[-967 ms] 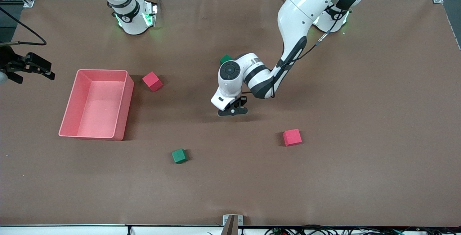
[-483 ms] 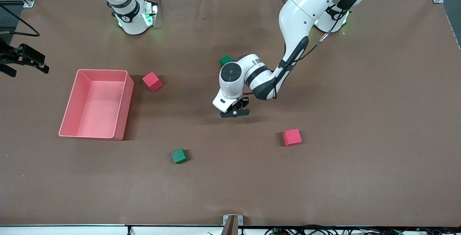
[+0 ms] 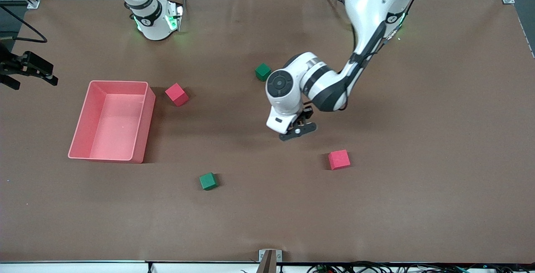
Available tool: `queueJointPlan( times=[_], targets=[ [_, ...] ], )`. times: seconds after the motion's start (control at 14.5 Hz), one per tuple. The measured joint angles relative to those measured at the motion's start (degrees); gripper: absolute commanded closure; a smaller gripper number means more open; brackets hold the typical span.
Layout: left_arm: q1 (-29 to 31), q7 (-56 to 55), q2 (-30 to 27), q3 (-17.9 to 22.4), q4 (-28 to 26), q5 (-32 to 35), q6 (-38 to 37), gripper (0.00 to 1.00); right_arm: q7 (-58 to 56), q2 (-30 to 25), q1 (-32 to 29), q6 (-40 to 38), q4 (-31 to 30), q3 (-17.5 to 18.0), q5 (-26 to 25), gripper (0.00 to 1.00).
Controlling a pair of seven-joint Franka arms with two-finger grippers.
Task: Place and upright button with both arms
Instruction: 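Carry the button with the left gripper past the red cube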
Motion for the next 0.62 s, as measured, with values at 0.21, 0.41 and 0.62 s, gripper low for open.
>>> queueJointPlan(
  times=[0.21, 0.41, 0.62],
  targets=[
    [4.7, -0.1, -6.9, -0.1, -5.7, 0.0, -0.6, 1.00, 0.0, 0.0, 0.1, 0.2, 0.0, 0.2, 0.0, 0.00],
    [10.8, 2.6, -13.6, -0.4, -11.5, -0.1, -0.6, 1.00, 0.0, 0.0, 0.4, 0.2, 0.0, 0.3, 0.0, 0.00],
    [18.2, 12.2, -20.3, -0.7, -16.3, -3.3, -0.8, 1.00, 0.0, 0.0, 0.9, 0.2, 0.0, 0.3, 0.0, 0.00]
  ],
)
